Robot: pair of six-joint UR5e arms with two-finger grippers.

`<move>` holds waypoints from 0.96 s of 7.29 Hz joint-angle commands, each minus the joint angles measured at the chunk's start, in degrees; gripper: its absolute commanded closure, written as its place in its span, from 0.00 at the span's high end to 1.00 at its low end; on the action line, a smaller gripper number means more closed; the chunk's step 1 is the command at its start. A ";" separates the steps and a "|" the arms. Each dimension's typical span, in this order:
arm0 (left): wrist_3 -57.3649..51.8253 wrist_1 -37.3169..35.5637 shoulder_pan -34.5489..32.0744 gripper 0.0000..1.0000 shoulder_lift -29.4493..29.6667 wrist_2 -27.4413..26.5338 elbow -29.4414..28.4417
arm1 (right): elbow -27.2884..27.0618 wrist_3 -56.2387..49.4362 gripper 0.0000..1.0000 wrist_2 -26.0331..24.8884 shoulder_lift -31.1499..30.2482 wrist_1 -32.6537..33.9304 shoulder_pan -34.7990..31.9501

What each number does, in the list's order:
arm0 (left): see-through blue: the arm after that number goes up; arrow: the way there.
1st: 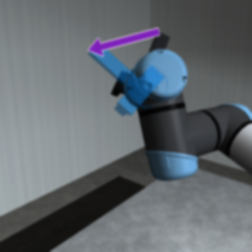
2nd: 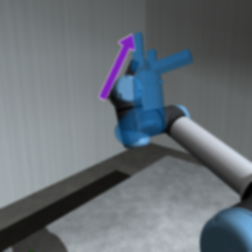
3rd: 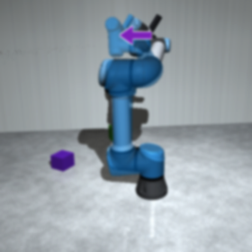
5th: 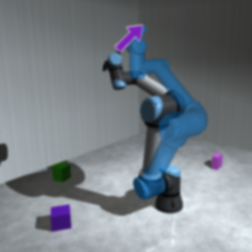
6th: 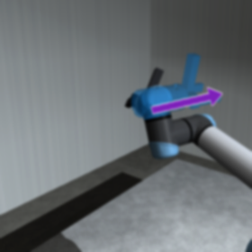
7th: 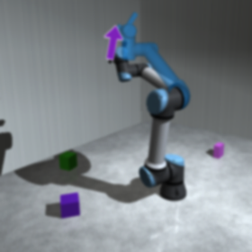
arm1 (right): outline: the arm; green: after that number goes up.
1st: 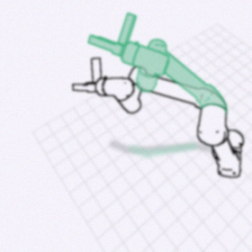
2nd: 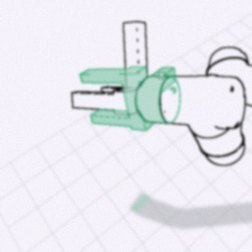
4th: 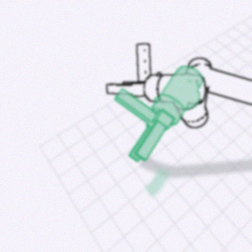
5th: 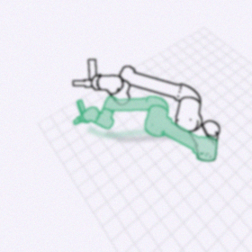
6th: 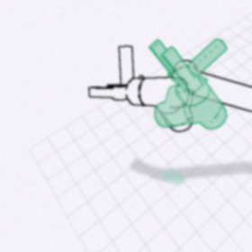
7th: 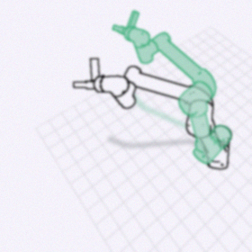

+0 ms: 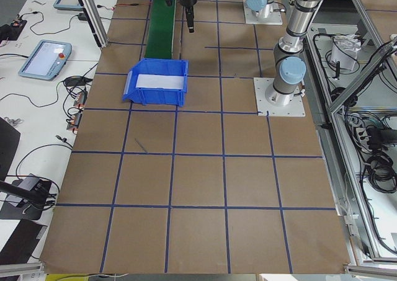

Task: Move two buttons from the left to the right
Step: 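Carry the yellow button into the blue bin beside the red button and release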

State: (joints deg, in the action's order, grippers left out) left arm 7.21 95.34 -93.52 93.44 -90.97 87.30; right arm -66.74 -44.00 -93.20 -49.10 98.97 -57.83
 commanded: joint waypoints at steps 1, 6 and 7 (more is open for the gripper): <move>0.00 0.03 0.00 1.00 0.08 0.00 0.06 | 2.91 0.23 1.00 -0.23 -2.12 -3.93 -0.09; 0.00 0.03 -0.09 1.00 0.08 0.09 -0.03 | 5.49 12.49 1.00 -4.95 -10.64 -15.72 -14.47; 0.00 0.03 0.00 1.00 0.08 0.09 -0.03 | 3.22 16.97 1.00 -4.80 -14.93 -16.52 -17.03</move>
State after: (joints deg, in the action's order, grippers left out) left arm 7.21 95.36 -93.59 93.55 -90.91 87.27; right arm -61.32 -32.78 -96.94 -59.53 84.03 -71.02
